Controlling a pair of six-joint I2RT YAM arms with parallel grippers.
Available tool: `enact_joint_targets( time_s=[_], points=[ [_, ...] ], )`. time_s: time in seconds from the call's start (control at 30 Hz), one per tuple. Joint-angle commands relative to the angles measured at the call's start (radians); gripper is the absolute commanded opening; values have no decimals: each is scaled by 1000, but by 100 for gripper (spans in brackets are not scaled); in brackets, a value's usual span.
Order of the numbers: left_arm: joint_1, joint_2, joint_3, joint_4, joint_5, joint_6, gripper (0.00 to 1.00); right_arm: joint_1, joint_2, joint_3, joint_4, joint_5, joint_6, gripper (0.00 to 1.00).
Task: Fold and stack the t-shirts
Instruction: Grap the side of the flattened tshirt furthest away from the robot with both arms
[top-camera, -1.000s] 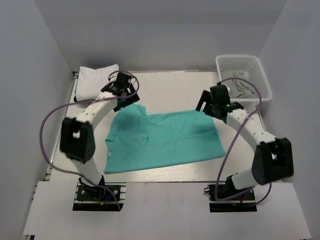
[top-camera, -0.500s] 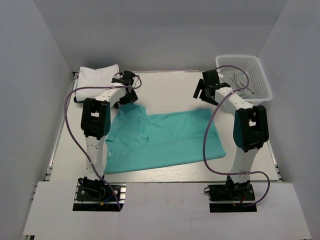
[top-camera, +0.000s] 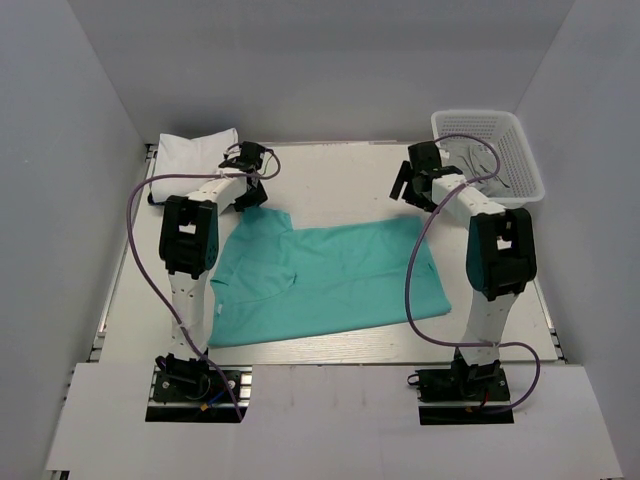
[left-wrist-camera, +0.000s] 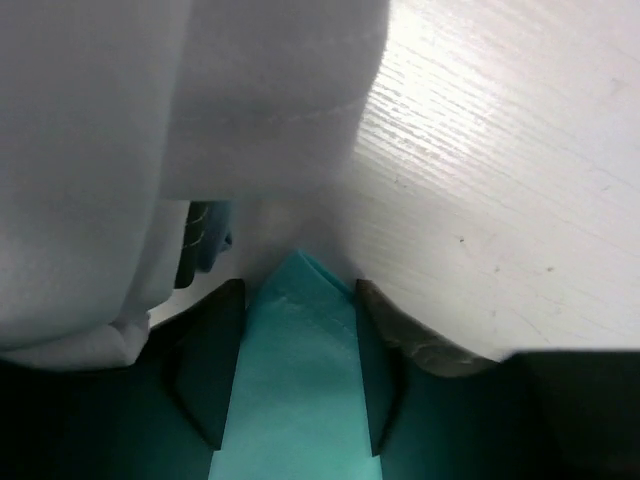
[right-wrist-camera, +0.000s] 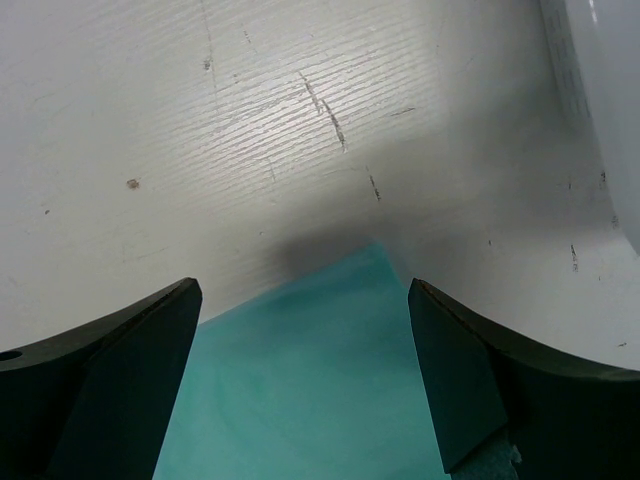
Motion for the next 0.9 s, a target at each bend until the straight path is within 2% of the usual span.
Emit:
enact_joint_targets(
  time_s=[0.0, 0.1, 0.13, 0.2, 0.43, 0.63, 0.83, 0.87],
  points=[
    [-13, -8, -45, 30, 38, 22, 57, -16, 29, 32, -9, 21, 24, 90],
    [-4, -8, -45, 20, 29, 13, 28, -25, 45, 34, -4, 21, 36, 90],
    [-4, -8, -45, 9, 29, 4, 12, -24, 49, 34, 4, 21, 36, 90],
    [-4, -17, -45, -5, 20, 4, 0, -28, 67, 47, -4, 36, 41, 90],
    [-14, -63, -64, 26, 6, 13, 0, -28, 109, 61, 37, 76, 50, 90],
    [-14, -112, -111, 49, -14, 22, 0, -48, 164, 89, 5, 99, 68, 87],
    [-14, -160, -148, 69, -14, 22, 0, -28, 189, 68, -4, 99, 87, 71],
    [-14, -160, -159, 69, -14, 22, 0, -27, 190, 64, -10, 94, 88, 63]
  ],
)
